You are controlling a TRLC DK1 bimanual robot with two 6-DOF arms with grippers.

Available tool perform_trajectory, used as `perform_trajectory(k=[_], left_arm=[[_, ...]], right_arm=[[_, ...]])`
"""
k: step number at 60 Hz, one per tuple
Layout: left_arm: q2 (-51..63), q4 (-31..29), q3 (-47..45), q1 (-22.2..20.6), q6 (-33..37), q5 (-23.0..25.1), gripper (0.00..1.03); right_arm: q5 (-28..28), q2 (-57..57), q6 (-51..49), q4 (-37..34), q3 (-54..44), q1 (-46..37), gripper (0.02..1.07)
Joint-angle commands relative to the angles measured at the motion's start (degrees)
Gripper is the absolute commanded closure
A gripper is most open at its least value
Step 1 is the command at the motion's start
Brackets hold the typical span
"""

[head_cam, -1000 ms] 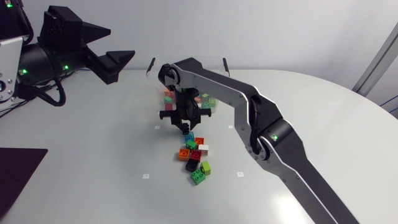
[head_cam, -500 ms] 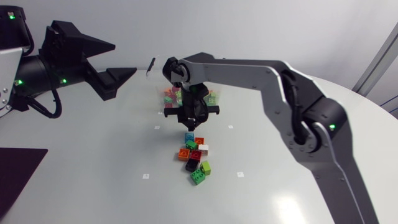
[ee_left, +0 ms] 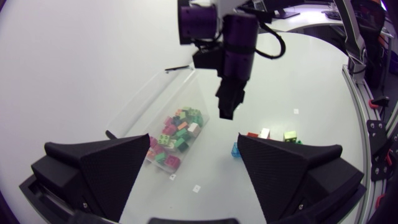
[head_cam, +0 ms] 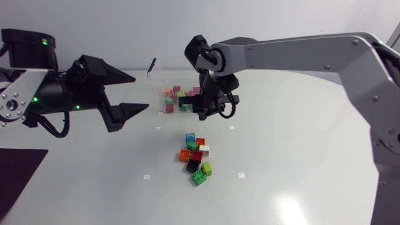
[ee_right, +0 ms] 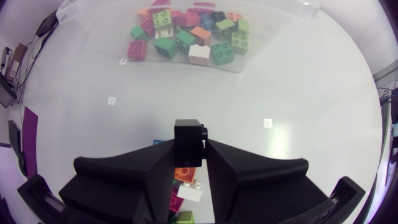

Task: Place the duplo bricks in the container

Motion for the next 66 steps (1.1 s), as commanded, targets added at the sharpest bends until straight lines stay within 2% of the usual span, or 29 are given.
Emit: perform_trajectory(k=[1, 12, 25, 34, 46, 66], left_arm=[[2.3, -1.2, -2.8, -2.4, 4.6, 1.0, 0.06], [7.9, -1.2, -3.7, -6.7, 8.7, 1.0, 0.06], [17.4, -2.0, -2.4, -10.8, 14.1, 0.6, 0.07], [22.4, -5.6, 0.8, -12.8, 18.0, 0.1, 0.07], [29.3, -10.6, 7.0, -15.1, 22.2, -3.0, 0.11], [38.5, -21.2, 18.6, -18.5, 28.1, -10.6, 0.16]], right_arm=[[-0.9, -4.4, -2.7, 2.0, -3.3, -1.7, 0.78], [-3.5, -9.7, -7.2, 6.9, -6.8, -4.5, 0.78], [-8.5, -12.5, -10.7, 9.9, -6.5, -7.2, 0.78], [-11.1, -13.0, -12.7, 11.1, -5.6, -8.6, 0.78], [-12.0, -13.9, -14.7, 13.1, -4.5, -8.8, 0.78], [-13.3, -13.8, -17.2, 15.7, -1.7, -9.1, 0.78]])
